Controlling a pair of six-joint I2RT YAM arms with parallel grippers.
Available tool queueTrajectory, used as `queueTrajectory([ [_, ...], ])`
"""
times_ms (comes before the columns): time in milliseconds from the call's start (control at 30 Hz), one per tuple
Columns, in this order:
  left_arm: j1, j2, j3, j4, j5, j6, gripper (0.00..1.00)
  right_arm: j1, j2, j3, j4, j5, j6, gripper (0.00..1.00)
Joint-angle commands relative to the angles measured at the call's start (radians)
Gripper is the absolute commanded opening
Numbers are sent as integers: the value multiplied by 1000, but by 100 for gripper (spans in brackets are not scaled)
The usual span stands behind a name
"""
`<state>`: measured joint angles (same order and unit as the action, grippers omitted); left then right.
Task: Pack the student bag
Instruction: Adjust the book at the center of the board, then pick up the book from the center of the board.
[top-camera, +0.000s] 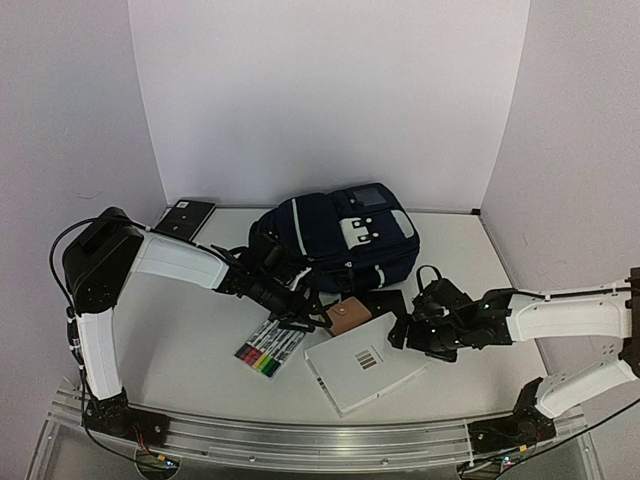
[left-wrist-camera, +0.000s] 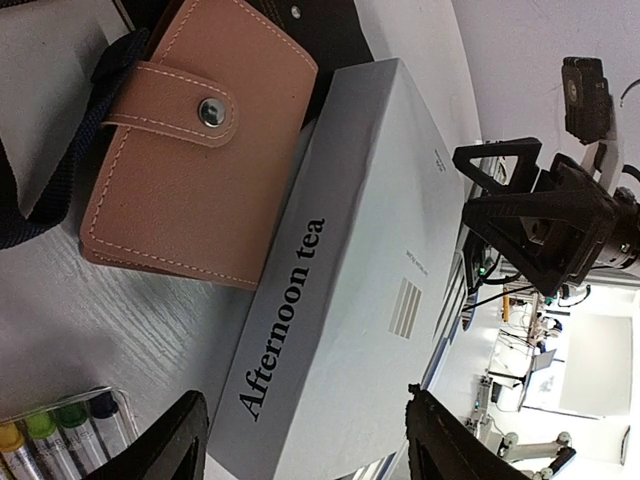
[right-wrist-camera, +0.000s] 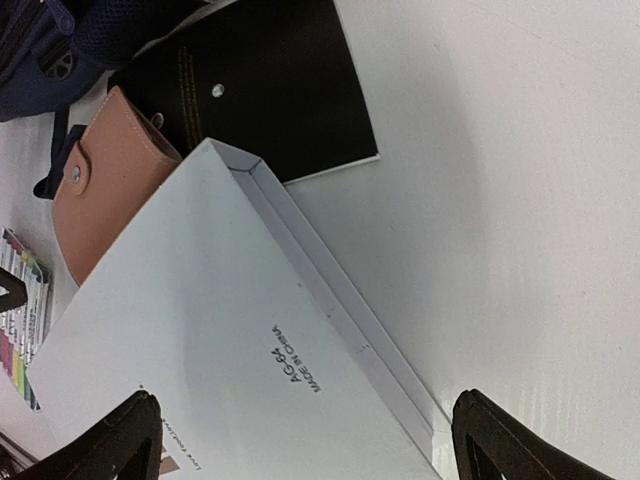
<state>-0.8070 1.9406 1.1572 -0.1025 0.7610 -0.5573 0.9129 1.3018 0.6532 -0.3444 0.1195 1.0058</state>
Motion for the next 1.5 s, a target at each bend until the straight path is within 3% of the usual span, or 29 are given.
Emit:
queueTrajectory([
  [0,-4,-59,8,-24,-47,49,68,-1,-64,-14,-69,-6,83,98],
  [600,-38,-8,25,0,22,47,71,0,-79,-69,-63,-114,112,87],
  [867,-62,-11,15,-22,73,68,72,1,-95,-62,185,-158,149,79],
  [1167,-67,-116,-111,-28,89,40,72,0,49,2,433,-95,114,74],
  [1333,-67,-159,-164,-25,18,-4,72,1,112,20,426,-111,94,74],
  [1467,-67,-153,-167,-24,-35,-41,72,1,93,-11,343,-116,91,79],
])
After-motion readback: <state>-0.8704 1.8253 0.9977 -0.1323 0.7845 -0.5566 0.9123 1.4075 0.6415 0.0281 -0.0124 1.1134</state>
